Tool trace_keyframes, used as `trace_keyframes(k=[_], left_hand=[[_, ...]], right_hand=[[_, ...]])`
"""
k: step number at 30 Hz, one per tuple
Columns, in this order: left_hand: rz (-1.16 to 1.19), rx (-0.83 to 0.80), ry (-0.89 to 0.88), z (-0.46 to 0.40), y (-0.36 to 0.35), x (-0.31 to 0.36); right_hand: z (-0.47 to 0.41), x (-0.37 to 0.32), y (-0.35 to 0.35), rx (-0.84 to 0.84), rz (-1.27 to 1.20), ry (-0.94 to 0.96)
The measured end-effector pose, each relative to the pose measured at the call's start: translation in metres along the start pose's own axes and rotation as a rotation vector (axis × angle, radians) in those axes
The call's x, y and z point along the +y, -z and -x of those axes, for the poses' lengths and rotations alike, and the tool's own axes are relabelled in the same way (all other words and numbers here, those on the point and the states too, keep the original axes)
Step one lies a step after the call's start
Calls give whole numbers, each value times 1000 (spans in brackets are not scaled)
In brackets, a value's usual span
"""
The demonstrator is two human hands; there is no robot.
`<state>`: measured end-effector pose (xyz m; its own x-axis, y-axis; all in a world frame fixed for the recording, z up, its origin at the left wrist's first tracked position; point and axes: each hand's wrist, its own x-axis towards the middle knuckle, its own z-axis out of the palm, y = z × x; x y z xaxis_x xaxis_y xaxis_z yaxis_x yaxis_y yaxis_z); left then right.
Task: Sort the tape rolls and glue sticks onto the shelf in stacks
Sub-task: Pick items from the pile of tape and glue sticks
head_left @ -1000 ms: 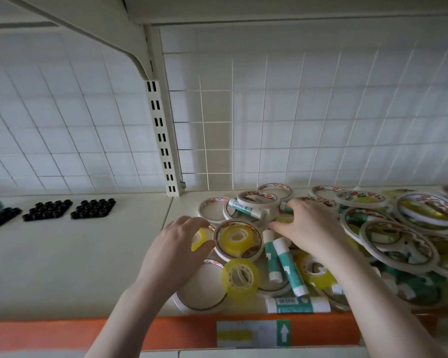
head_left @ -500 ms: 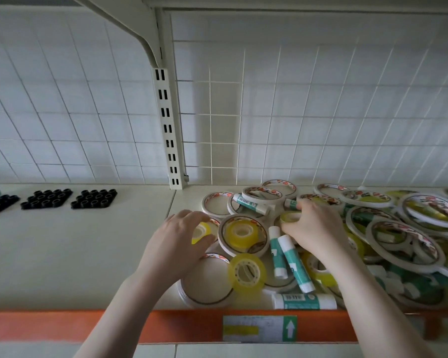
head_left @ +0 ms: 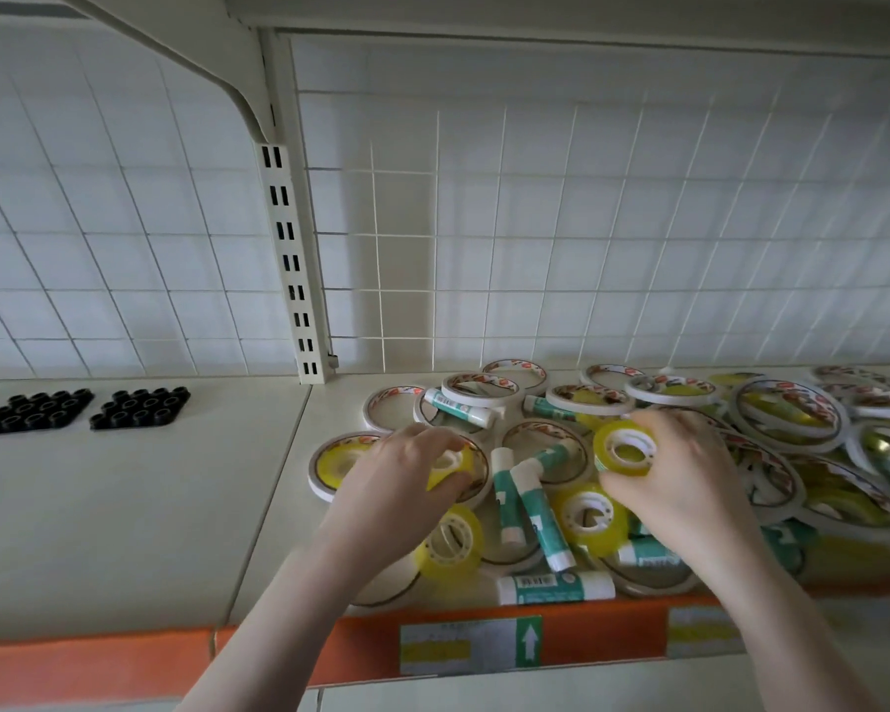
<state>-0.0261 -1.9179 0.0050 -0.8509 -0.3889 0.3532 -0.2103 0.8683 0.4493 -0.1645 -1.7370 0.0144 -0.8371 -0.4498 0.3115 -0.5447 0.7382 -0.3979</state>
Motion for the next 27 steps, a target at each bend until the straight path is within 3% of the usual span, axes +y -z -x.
trace_keyframes(k=[8, 16, 27], left_hand=[[-71, -14, -71, -14, -26, 35], [-166, -60, 8, -17, -31, 59], [-20, -52, 65, -11, -29, 68]], right_hand=[[14, 21, 17, 97, -15, 3], [22, 41, 17, 143, -56, 31], [23, 47, 17, 135, -110, 69]])
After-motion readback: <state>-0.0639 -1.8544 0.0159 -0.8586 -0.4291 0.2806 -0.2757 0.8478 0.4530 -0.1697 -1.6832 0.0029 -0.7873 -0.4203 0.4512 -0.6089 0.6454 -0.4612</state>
